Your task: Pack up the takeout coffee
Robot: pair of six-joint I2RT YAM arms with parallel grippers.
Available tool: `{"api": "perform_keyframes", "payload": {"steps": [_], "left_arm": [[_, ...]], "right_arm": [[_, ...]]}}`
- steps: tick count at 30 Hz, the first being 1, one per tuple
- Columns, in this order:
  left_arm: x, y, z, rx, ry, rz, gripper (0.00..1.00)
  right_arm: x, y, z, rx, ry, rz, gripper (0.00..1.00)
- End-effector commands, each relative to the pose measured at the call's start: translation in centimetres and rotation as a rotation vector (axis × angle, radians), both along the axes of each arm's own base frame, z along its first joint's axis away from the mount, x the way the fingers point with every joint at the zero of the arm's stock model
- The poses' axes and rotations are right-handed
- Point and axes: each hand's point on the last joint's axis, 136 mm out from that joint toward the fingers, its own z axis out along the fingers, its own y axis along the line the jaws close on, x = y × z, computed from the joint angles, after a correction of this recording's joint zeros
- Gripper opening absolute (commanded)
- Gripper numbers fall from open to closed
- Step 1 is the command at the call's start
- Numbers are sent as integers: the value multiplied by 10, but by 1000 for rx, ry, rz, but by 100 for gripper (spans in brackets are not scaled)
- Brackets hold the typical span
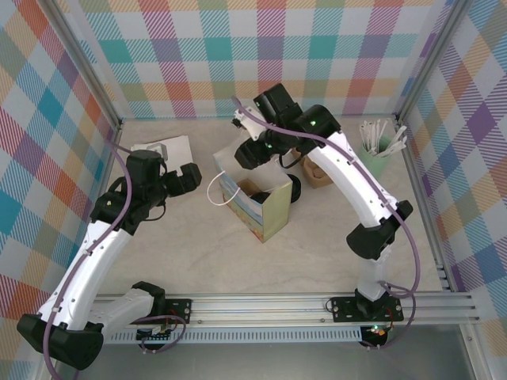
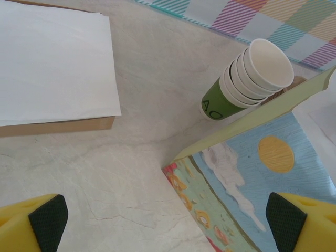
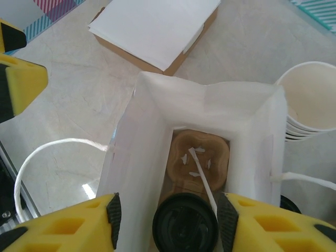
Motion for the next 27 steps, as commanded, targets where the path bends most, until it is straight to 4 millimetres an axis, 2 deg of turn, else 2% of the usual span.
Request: {"api": "perform_keyframes", "payload": {"steps": [1,9,14,17,21,27], "left_arm": [[3,2,10,-28,-8,19,100],[11,14,7,-43,23,63,100],[25,26,0,-84,68,79,99],[40,34,-15,-65,124,69,97],[65,44,-43,51,228,48,91],[105,50,-91,198,372,8,86]], "right_arm": [[-10,-14,30,26,-63,-15,57],[-12,-32,43,45,-88,-98,71],[-11,-49,46,49,-106,-162,79],[-9,-62,46,52,-127,-212,85],[-10,-83,46,82,-149,-275,96],[-11,-116,41,79,-188,-372,100]]}}
